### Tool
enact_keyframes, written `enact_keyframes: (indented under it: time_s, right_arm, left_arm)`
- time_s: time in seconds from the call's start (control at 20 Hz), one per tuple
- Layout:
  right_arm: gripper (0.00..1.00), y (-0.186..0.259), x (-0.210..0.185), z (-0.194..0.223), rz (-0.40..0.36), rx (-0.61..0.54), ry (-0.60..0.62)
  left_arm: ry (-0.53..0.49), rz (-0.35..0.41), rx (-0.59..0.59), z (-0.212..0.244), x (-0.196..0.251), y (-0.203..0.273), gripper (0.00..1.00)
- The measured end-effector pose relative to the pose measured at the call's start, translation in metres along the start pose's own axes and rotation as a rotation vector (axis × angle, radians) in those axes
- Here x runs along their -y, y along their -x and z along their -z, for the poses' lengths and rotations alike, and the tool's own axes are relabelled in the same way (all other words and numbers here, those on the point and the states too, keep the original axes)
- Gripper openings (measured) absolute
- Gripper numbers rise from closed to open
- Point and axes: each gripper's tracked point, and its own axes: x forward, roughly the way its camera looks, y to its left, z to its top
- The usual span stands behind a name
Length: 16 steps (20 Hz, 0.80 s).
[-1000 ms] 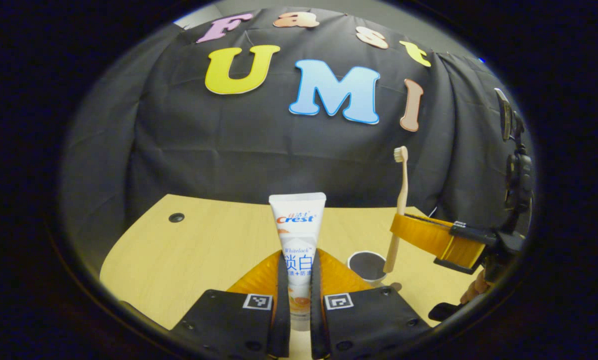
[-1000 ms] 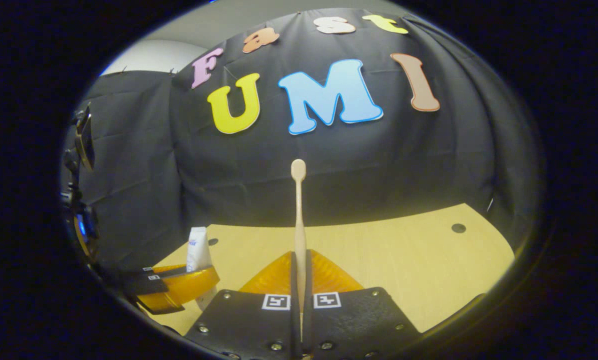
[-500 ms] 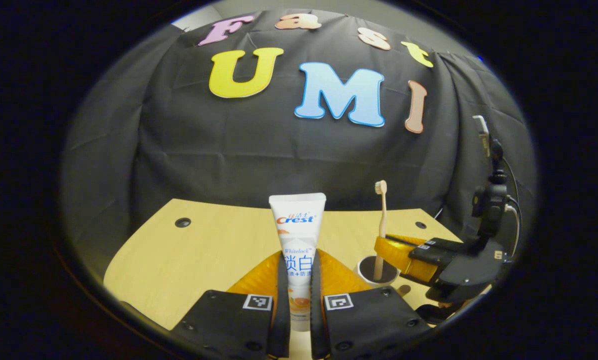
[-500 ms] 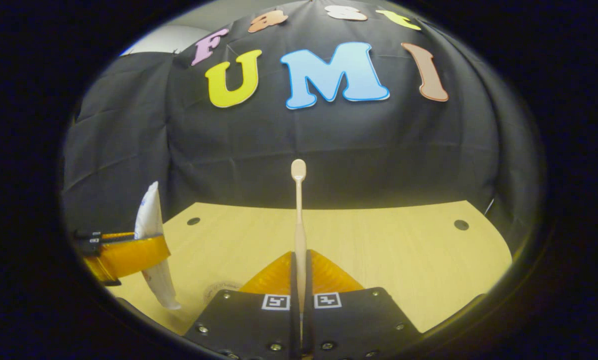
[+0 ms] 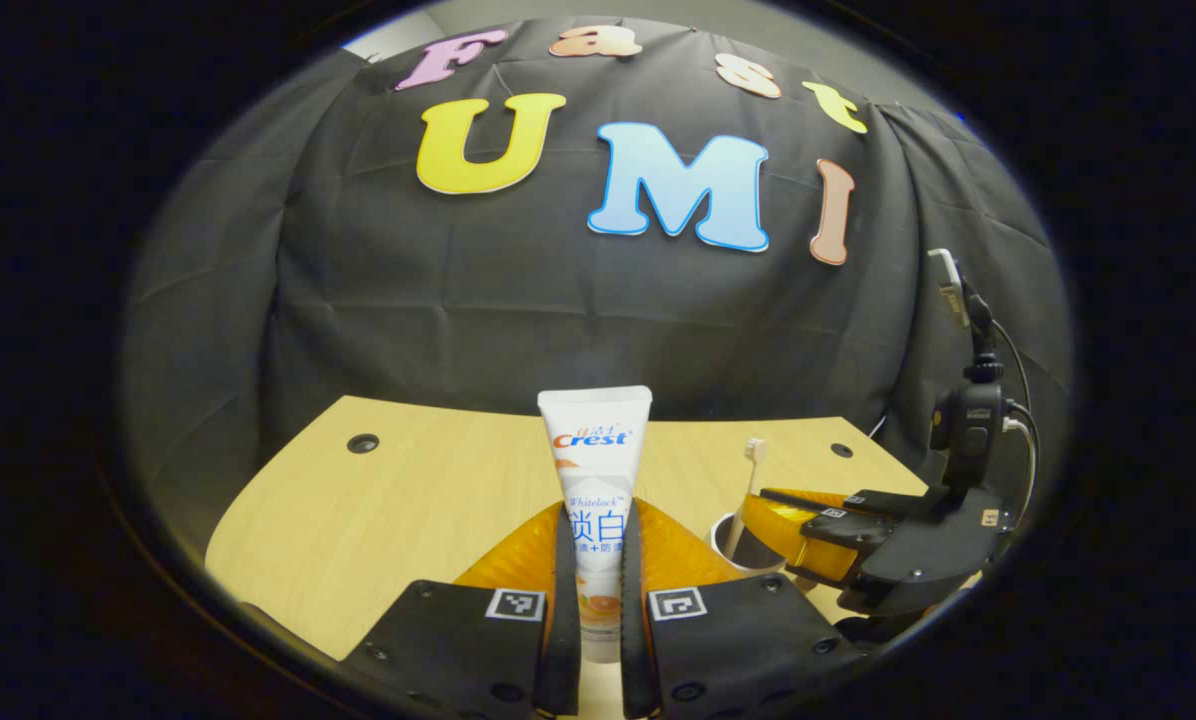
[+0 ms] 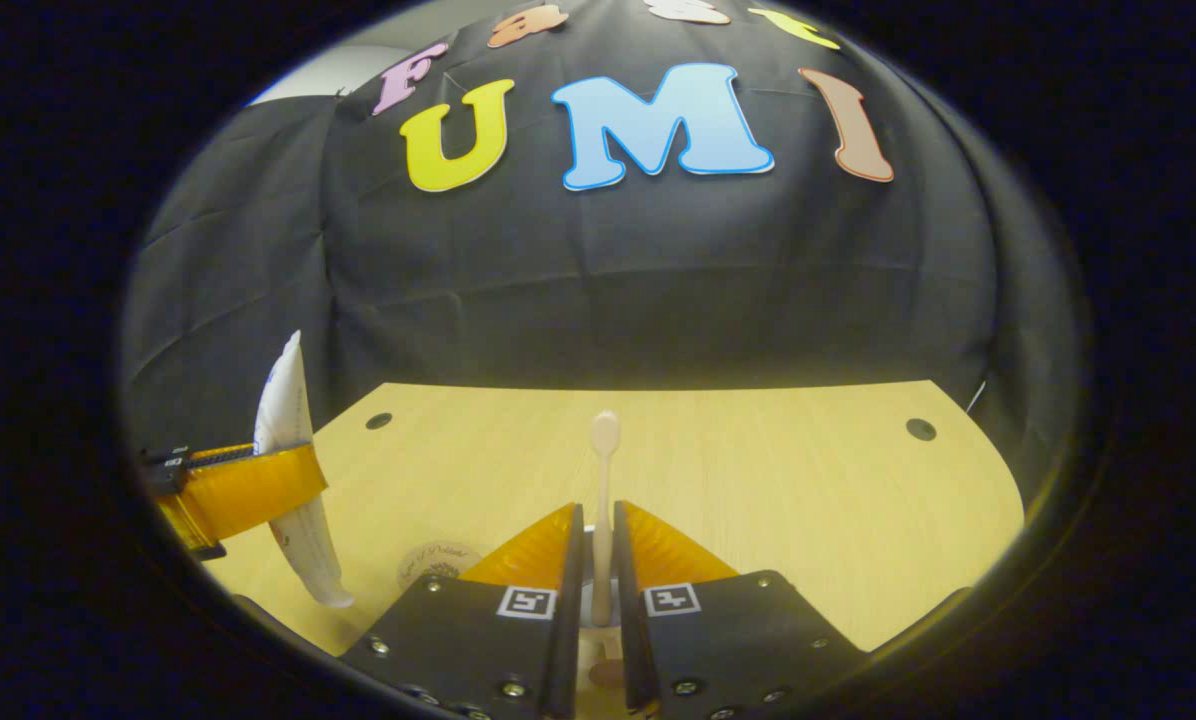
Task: Put the toothbrush and toothpaste on the desktop into the cup, then pick up the cup and place it on the coaster on the desktop.
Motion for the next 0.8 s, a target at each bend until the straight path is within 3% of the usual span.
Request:
enact_keyframes:
  time_s: [0.05, 0.1, 0.25, 0.4, 0.8]
  right_arm:
    - [0.28, 0.003, 0.0, 0.0, -0.001, -0.002, 0.002]
    - [0.31, 0.004, 0.0, -0.001, -0.001, 0.0, 0.006]
    - [0.59, 0.013, 0.003, -0.007, 0.003, 0.018, 0.015]
    - [0.75, 0.026, 0.008, -0.016, 0.012, 0.041, 0.008]
    - [0.76, 0.071, 0.046, -0.043, 0.077, 0.105, -0.046]
  left_arm:
    - [0.0, -0.001, 0.0, 0.0, 0.0, 0.0, 0.24]
    - [0.0, -0.001, 0.002, 0.0, 0.001, -0.001, 0.24]
    - [0.004, 0.004, 0.008, -0.003, 0.005, -0.002, 0.24]
    - [0.017, 0.014, 0.026, -0.007, 0.011, -0.004, 0.24]
    - [0.05, 0.098, 0.141, -0.041, 0.047, -0.023, 0.23]
